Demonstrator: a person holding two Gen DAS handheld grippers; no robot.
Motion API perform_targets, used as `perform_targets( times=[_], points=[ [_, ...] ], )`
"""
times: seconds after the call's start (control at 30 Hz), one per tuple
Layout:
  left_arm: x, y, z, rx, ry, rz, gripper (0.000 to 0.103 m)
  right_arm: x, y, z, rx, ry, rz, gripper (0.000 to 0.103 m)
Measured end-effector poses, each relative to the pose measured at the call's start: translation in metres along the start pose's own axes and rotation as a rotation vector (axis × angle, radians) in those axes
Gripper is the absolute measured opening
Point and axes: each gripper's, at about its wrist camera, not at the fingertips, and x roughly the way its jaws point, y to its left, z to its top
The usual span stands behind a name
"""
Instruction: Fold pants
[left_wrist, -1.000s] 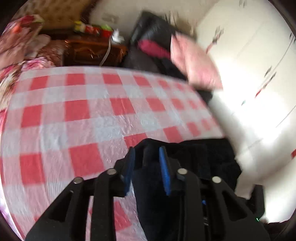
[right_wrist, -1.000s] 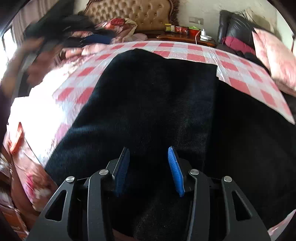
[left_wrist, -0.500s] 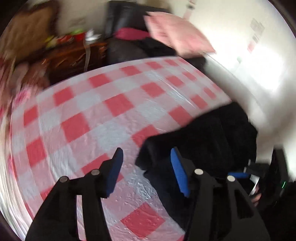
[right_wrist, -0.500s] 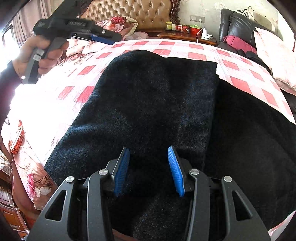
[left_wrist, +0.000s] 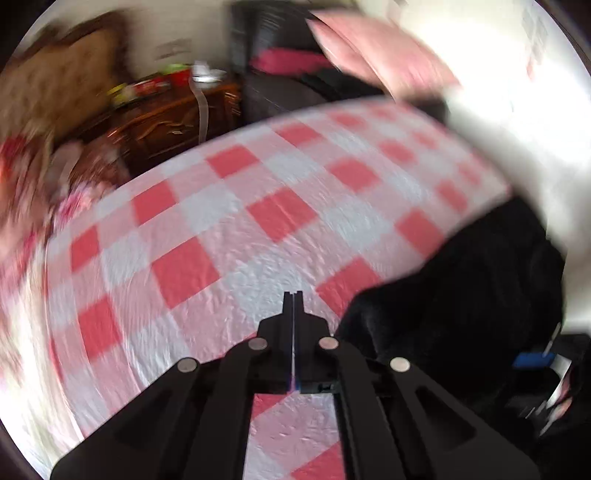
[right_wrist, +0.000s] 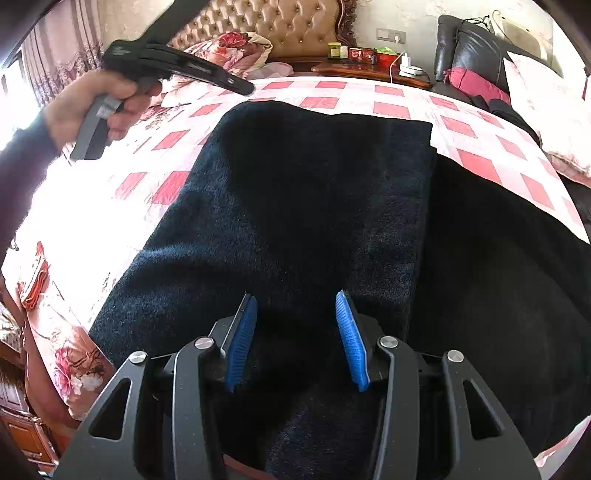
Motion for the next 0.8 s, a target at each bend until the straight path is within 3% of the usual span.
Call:
perform_targets(
  times=[0.03,0.07,0.1,0.2,0.3,0.43,0.5,0.57,0.63,0.7,0.8],
  points=[
    [-0.011,0.005,-0.006,-0.064,-0.031,-0.033,0.022,0.0,0.0,0.0,0.002,0.0,-0.001,0.045],
    [-0.026,0.01,-0.018,-0.133,-0.078,-0.077,0.05,0.0,0.001,0.0,0.003,-0.001,-0.003,0.046],
    [-0.04,0.011,-0.032,-0.197,-0.118,-0.097,0.057,0.0,0.002,0.0,0.002,-0.001,-0.005,0.047],
    [-0.066,0.003,-0.079,-0.324,-0.179,-0.14,0.057,0.001,0.007,0.0,-0.004,-0.002,-0.02,0.053],
    [-0.09,-0.019,-0.134,-0.423,-0.225,-0.098,0.057,0.003,0.011,0.0,-0.002,-0.008,-0.031,0.057],
    [-0.106,-0.074,-0.182,-0.409,-0.271,0.005,0.056,0.004,0.013,0.0,0.0,-0.012,-0.044,0.06],
    [-0.104,-0.096,-0.193,-0.41,-0.278,0.039,0.049,0.005,0.013,0.0,0.005,-0.012,-0.046,0.061],
    [-0.097,-0.11,-0.19,-0.395,-0.276,0.061,0.044,0.004,0.012,-0.001,0.01,-0.016,-0.045,0.061],
    [-0.093,-0.123,-0.178,-0.331,-0.257,0.096,0.03,0.003,0.013,-0.002,0.012,-0.018,-0.042,0.062],
    [-0.084,-0.137,-0.154,-0.247,-0.245,0.095,0.025,0.001,0.012,-0.003,0.02,-0.017,-0.033,0.063],
    [-0.052,-0.163,-0.111,-0.056,-0.169,0.103,0.025,-0.007,0.009,-0.005,0.057,-0.033,-0.002,0.081]
  ],
)
